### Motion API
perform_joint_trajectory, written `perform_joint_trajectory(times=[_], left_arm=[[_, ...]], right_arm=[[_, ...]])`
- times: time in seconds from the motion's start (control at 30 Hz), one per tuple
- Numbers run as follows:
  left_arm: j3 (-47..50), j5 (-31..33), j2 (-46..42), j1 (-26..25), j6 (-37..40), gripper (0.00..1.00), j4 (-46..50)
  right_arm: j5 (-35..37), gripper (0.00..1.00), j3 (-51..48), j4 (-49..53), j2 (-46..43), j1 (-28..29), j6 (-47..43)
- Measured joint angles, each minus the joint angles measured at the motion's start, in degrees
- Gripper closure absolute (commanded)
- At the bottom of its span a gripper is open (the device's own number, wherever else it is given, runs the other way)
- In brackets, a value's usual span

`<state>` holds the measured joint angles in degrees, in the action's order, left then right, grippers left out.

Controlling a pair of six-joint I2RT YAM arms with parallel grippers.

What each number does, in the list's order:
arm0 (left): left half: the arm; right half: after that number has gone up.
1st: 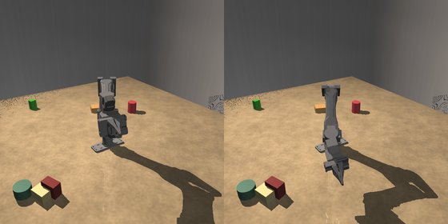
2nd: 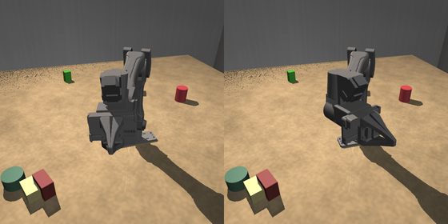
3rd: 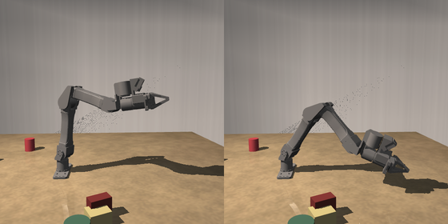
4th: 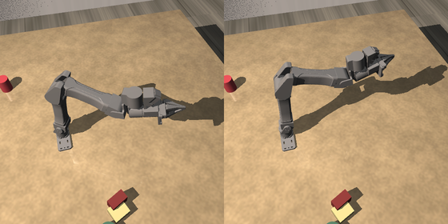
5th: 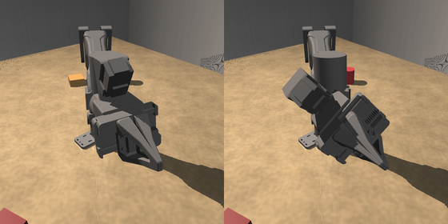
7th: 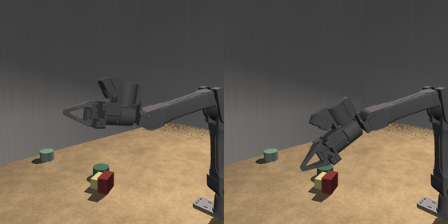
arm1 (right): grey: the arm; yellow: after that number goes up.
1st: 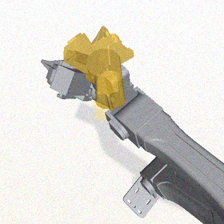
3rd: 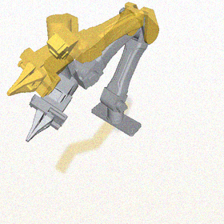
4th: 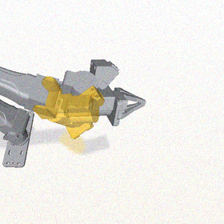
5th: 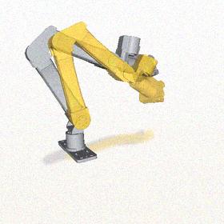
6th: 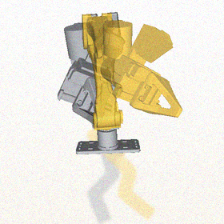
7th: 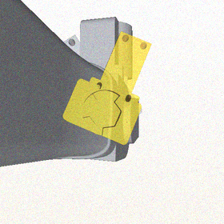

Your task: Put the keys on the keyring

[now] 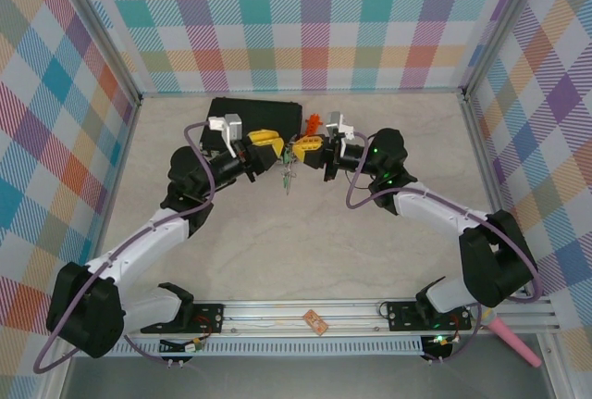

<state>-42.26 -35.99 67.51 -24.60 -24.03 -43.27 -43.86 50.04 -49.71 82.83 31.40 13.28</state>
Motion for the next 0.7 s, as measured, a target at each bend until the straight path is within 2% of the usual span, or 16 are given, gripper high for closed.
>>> perform_joint_trajectory(times=[0.27, 0.7], left_arm=[[-0.7, -3.8, 3.4, 0.0, -2.3, 0.65, -2.8], [4.2, -4.6, 3.0, 0.0, -2.7, 0.64, -5.0]], right_arm=[[-0.4, 1.00, 0.1, 0.6, 0.0, 0.0, 0.1], [-0.3, 1.00, 0.1, 0.9, 0.0, -0.3, 1.5]])
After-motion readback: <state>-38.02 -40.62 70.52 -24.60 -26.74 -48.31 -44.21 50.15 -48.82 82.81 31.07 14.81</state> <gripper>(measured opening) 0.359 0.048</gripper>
